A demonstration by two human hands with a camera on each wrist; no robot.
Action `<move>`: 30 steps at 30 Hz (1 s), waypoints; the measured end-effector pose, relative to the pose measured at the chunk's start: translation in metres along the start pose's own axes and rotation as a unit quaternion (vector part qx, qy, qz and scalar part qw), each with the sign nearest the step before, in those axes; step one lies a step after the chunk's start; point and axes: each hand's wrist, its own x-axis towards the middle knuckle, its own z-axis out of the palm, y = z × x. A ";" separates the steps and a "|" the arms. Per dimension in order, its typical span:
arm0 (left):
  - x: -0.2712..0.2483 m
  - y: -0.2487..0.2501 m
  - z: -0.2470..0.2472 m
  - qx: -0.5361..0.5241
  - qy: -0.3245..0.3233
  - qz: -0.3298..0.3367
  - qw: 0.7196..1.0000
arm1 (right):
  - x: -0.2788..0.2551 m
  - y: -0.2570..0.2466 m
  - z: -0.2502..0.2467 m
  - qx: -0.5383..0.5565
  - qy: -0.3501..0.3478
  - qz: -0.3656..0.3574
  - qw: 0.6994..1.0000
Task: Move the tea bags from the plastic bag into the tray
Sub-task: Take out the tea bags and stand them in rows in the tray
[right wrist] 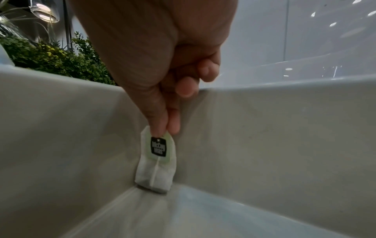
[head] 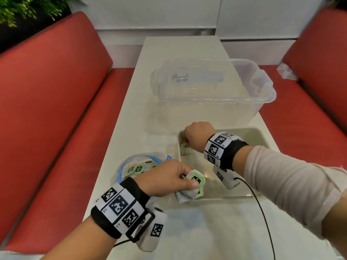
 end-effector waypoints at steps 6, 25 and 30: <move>0.000 -0.004 0.002 -0.014 0.006 0.009 1.000 | 0.001 0.001 0.003 -0.013 0.034 -0.015 0.999; 0.007 0.004 -0.022 -0.329 0.223 0.062 0.915 | -0.069 0.025 -0.045 0.417 0.042 -0.042 0.907; 0.006 0.002 -0.027 -0.321 0.248 0.041 0.913 | -0.063 0.032 -0.042 0.427 0.087 -0.017 0.900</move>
